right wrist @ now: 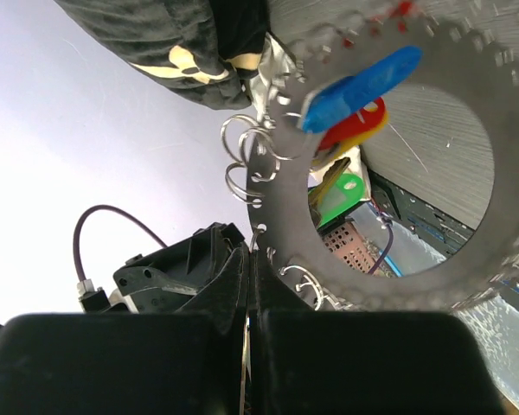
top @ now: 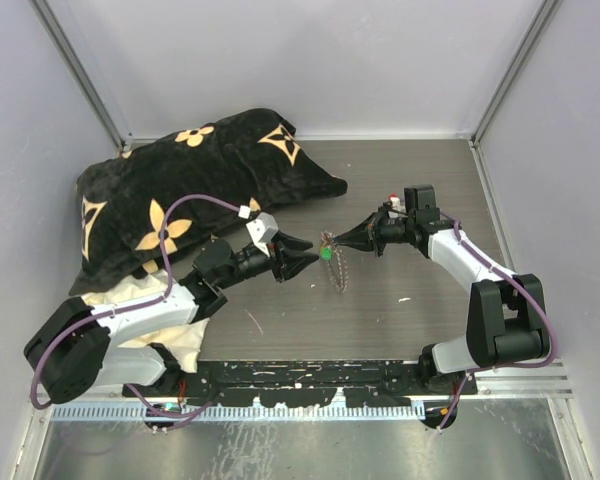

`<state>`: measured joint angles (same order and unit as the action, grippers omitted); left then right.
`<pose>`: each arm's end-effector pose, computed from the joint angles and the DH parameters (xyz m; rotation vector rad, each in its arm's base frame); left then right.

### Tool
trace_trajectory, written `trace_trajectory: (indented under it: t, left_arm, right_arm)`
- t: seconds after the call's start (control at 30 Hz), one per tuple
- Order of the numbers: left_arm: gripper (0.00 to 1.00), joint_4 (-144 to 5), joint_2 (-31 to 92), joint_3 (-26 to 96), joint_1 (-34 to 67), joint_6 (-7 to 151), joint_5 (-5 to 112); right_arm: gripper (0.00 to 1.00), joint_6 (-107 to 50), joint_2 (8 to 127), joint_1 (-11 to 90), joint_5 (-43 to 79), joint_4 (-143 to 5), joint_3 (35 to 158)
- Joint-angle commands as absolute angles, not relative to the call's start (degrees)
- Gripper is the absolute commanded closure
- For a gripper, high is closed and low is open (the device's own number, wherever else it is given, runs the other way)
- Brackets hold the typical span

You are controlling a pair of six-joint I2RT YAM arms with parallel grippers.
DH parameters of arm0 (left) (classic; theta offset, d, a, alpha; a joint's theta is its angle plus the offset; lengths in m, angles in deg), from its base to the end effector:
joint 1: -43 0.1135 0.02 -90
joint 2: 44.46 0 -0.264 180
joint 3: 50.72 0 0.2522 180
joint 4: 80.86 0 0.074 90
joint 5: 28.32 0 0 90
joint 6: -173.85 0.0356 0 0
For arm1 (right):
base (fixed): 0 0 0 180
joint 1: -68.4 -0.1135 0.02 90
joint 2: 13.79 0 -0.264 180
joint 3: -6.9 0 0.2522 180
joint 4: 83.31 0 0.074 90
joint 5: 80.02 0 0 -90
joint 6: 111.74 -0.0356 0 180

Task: Remove the keys from the keyring
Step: Remove the key from the keyring.

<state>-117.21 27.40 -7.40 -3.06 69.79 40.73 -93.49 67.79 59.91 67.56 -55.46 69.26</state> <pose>0.1751 -0.2001 0.2585 0.7238 1.3632 -1.1087 0.2754 0.0715 0.2235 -0.8489 -2.4057 -1.6797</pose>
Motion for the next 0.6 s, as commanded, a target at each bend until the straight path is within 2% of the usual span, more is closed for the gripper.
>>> trace_trajectory:
  t: [0.0,0.37,0.57]
  left_arm:
    - [0.62,-105.38,25.74,-2.66,-3.06,71.24,40.62]
    - [0.6,-95.51,27.83,5.11,-4.08,74.96,45.01]
    - [0.61,-95.06,31.65,7.26,-5.79,76.15,47.95]
  right_arm:
    - [0.99,-95.46,65.66,60.05,70.69,-59.03,70.32]
    - [0.99,-95.82,65.41,60.05,70.97,-59.56,70.03]
    - [0.99,-95.84,65.44,60.05,70.93,-59.75,69.57]
